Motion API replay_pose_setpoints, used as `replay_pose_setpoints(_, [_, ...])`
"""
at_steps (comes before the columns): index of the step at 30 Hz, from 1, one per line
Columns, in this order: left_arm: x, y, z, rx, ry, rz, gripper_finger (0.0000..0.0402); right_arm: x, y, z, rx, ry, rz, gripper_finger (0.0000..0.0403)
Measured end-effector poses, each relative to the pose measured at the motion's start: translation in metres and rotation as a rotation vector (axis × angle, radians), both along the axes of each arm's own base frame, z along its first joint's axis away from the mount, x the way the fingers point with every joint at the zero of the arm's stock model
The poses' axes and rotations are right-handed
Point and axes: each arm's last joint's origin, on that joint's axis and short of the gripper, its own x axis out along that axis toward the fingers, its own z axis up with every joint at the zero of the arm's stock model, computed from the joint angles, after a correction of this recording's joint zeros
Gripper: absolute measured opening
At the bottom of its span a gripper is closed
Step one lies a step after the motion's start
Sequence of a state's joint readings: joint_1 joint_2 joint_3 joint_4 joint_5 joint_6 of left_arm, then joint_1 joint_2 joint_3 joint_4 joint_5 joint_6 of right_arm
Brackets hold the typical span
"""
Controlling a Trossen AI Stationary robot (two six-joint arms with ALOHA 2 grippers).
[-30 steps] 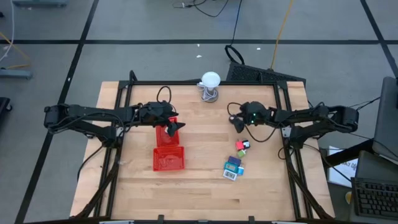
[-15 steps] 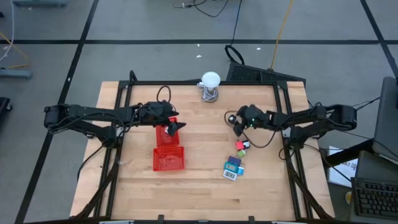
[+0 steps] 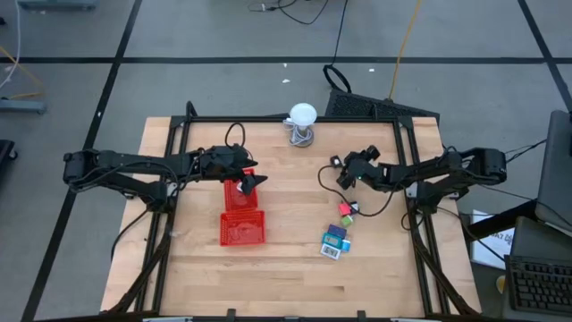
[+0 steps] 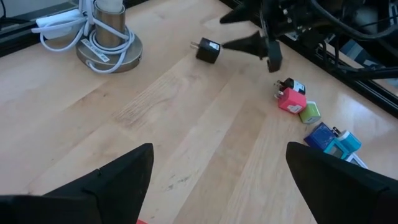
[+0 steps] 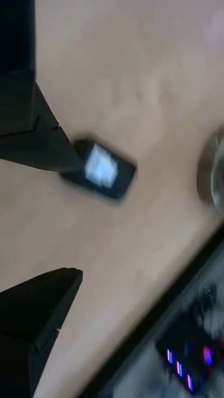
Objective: Pick & Place Office items
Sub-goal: Put the top black charger adapter into the top red basket
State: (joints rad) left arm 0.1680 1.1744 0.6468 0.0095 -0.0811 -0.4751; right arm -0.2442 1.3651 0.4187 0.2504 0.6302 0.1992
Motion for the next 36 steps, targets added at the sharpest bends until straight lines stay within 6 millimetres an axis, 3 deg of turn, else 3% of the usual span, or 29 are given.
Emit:
replay_pose_setpoints(3, [0.0,0.0,-0.001,-0.001,0.008,0.0,0.0375,0.001,-0.002,0.002,0.012,-0.063,-0.046,0.0251])
replay_pose_setpoints(9, [0.0,0.0,-0.001,-0.003,0.008,-0.001,0.0385,0.006,0.001,0.001,0.177,-0.153,0.079,0.0251])
replay_pose_setpoints(12, [0.0,0.0,-0.001,-0.003,0.008,-0.001,0.0385,0.007,-0.001,0.004,0.206,-0.232,0.032,0.0251])
replay_pose_setpoints(23, [0.0,0.0,-0.001,-0.002,0.006,-0.001,0.0365,0.005,-0.027,0.004,0.291,-0.269,-0.028,0.0251])
replay_pose_setpoints(29, [0.0,0.0,-0.001,0.004,0.007,-0.003,0.0374,0.022,-0.046,0.037,0.402,-0.13,-0.026,0.0251])
replay_pose_setpoints(36, [0.0,0.0,0.0,0.004,0.006,-0.003,0.0387,0.033,-0.061,0.082,0.419,-0.03,-0.012,0.0251])
